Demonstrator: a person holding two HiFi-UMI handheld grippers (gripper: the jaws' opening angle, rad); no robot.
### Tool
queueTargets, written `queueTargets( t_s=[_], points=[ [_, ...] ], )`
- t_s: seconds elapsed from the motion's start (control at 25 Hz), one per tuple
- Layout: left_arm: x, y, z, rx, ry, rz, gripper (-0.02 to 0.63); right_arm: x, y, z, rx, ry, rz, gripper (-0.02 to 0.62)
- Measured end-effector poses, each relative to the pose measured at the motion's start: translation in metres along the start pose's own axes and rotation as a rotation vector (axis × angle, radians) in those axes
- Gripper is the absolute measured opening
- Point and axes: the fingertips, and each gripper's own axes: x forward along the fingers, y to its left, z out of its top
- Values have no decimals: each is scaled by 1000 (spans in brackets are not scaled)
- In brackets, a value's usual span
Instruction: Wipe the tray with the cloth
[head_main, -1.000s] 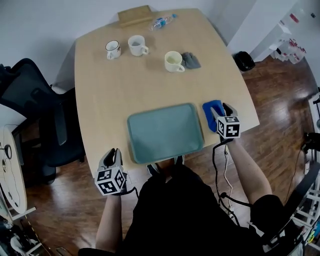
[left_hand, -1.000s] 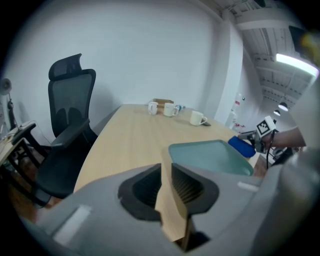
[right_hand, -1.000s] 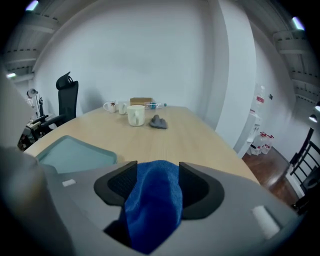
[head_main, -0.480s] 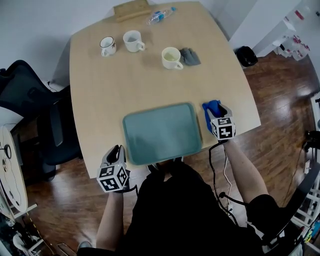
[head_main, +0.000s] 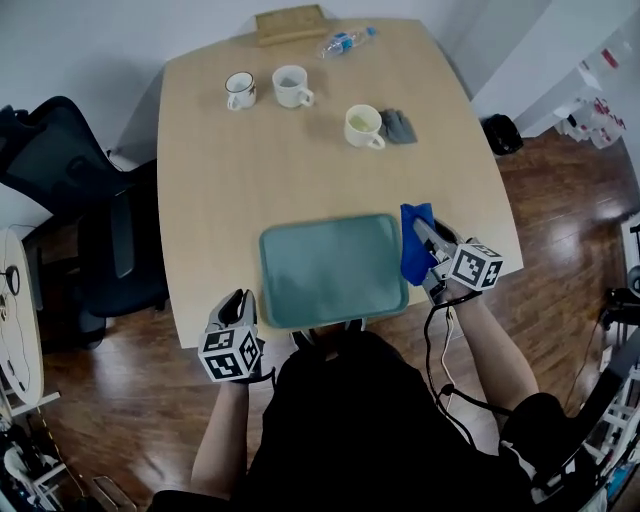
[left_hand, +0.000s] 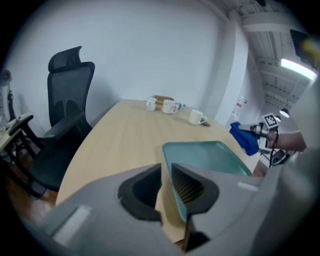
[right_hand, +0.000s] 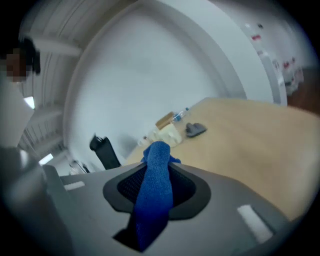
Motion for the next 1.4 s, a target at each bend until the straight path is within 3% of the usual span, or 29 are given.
queueTargets(
  t_s=[0.08,0.12,0.28,0.4,0.72,0.92,1.24,1.4],
  points=[
    [-4,4,-6,-10,4,11,64,17,36,3,49,-11,102,110],
    [-5,4,-10,-8,8,12,64,28,50,-3,-3,21,122,110],
    [-4,0,-23,22,41,-6,64,80,93,-54,-462,244,156,110],
    [1,2,-37,2,75,-12,64,118,113,-102,-769,377,204,110],
    [6,-9,-48,-43,85,-50,64,187,192,-163,-1170,492,402,110],
    [20,-13,-64,-54,136,-68,64,181,212,-200,-1280,584,529,110],
    [26,-9,-78,-103,147,-73,61,77,241,-279,-1315,696,809,110],
    [27,-8,-73,-87,142,-64,61,44,247,-298,-1333,697,881,112]
  ],
)
